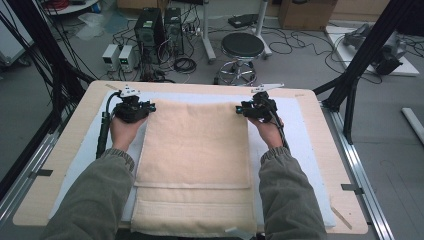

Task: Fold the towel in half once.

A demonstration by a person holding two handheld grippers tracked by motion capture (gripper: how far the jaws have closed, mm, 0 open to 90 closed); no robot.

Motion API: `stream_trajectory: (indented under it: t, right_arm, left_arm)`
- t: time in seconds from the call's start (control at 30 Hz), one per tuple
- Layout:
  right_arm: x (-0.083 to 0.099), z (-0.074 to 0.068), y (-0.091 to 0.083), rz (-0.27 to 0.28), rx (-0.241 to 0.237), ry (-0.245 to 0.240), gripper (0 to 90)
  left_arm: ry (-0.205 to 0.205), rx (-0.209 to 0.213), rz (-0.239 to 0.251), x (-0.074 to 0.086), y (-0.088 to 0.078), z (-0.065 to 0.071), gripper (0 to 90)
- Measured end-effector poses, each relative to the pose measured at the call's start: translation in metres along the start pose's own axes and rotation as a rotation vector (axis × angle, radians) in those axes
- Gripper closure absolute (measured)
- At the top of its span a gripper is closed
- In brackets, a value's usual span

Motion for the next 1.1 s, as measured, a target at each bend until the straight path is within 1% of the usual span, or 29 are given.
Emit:
stream_trajectory:
  t: [0.03, 0.1, 0.17, 0.23, 0.27, 0.3, 0.33, 0.37, 0.4, 0.5, 0.53, 0.57, 0.6, 0.67, 0.7, 0.73, 0.77, 0.8, 0.83, 0.87, 0.9, 0.97, 1.1]
  right_arm:
    - [0.005, 0.0, 0.0, -0.012, -0.009, 0.012, 56.4]
    - [0.012, -0.002, -0.002, -0.013, -0.021, 0.012, 54.2]
    - [0.02, -0.006, -0.004, -0.026, -0.031, 0.005, 52.0]
    - [0.026, -0.013, -0.009, -0.032, -0.042, -0.014, 50.7]
    - [0.027, -0.016, -0.011, -0.034, -0.05, -0.023, 49.4]
    - [0.031, -0.021, -0.015, -0.037, -0.062, -0.033, 48.7]
    - [0.033, -0.024, -0.019, -0.042, -0.062, -0.049, 48.1]
    - [0.035, -0.028, -0.024, -0.041, -0.068, -0.057, 47.7]
    - [0.037, -0.031, -0.028, -0.042, -0.074, -0.058, 47.1]
    - [0.042, -0.043, -0.043, -0.045, -0.089, -0.094, 45.1]
    - [0.044, -0.047, -0.049, -0.044, -0.094, -0.094, 44.1]
    - [0.045, -0.051, -0.054, -0.033, -0.098, -0.097, 43.8]
    - [0.047, -0.055, -0.058, -0.028, -0.103, -0.111, 43.0]
    - [0.054, -0.065, -0.067, -0.02, -0.111, -0.124, 41.8]
    - [0.057, -0.069, -0.069, -0.015, -0.119, -0.121, 41.4]
    - [0.062, -0.074, -0.073, -0.029, -0.126, -0.123, 36.7]
    - [0.066, -0.079, -0.075, -0.057, -0.14, -0.112, 34.6]
    - [0.069, -0.083, -0.077, -0.075, -0.151, -0.118, 34.6]
    - [0.071, -0.088, -0.081, -0.084, -0.146, -0.136, 34.9]
    - [0.069, -0.092, -0.085, -0.049, -0.137, -0.159, 37.3]
    - [0.069, -0.095, -0.089, -0.018, -0.135, -0.165, 38.8]
    - [0.074, -0.1, -0.096, -0.012, -0.131, -0.174, 37.4]
    - [0.087, -0.107, -0.105, -0.005, -0.133, -0.163, 36.5]
  left_arm:
    - [-0.014, 0.02, -0.011, 0.004, 0.0, 0.0, 68.2]
    - [0.001, 0.033, -0.023, 0.011, -0.003, -0.001, 67.2]
    - [-0.021, 0.055, -0.016, 0.017, -0.008, 0.0, 65.7]
    - [-0.021, 0.074, -0.001, 0.021, -0.014, 0.003, 63.9]
    - [-0.013, 0.095, 0.0, 0.025, -0.017, 0.007, 63.4]
    - [-0.001, 0.114, -0.023, 0.029, -0.02, 0.011, 62.4]
    - [0.012, 0.125, -0.019, 0.031, -0.023, 0.015, 60.6]
    - [0.027, 0.129, -0.002, 0.032, -0.027, 0.018, 59.8]
    - [0.028, 0.141, 0.013, 0.032, -0.032, 0.021, 59.8]
    - [0.057, 0.163, 0.027, 0.036, -0.046, 0.029, 58.7]
    - [0.059, 0.169, 0.038, 0.037, -0.051, 0.032, 58.3]
    - [0.071, 0.172, 0.046, 0.039, -0.056, 0.034, 57.5]
    - [0.081, 0.177, 0.051, 0.041, -0.061, 0.037, 56.6]
    - [0.091, 0.188, 0.058, 0.046, -0.069, 0.041, 54.0]
    - [0.099, 0.198, 0.051, 0.051, -0.074, 0.045, 52.1]
    - [0.106, 0.202, 0.048, 0.055, -0.078, 0.048, 50.4]
    - [0.112, 0.212, 0.053, 0.059, -0.082, 0.051, 48.8]
    - [0.127, 0.218, 0.048, 0.063, -0.086, 0.054, 48.6]
    - [0.134, 0.222, 0.044, 0.067, -0.09, 0.058, 48.0]
    - [0.142, 0.226, 0.045, 0.069, -0.093, 0.061, 46.0]
    - [0.152, 0.235, 0.05, 0.073, -0.097, 0.066, 45.6]
    - [0.153, 0.248, 0.056, 0.078, -0.104, 0.071, 45.5]
    - [0.154, 0.276, 0.061, 0.087, -0.113, 0.08, 44.9]
Point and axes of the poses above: each handheld gripper's, and its own axes: y roughly forward along the jaws, x roughly out of its underside, z roughly to its right, the point moved 10 cm from there along y, roughly forward along the jaws
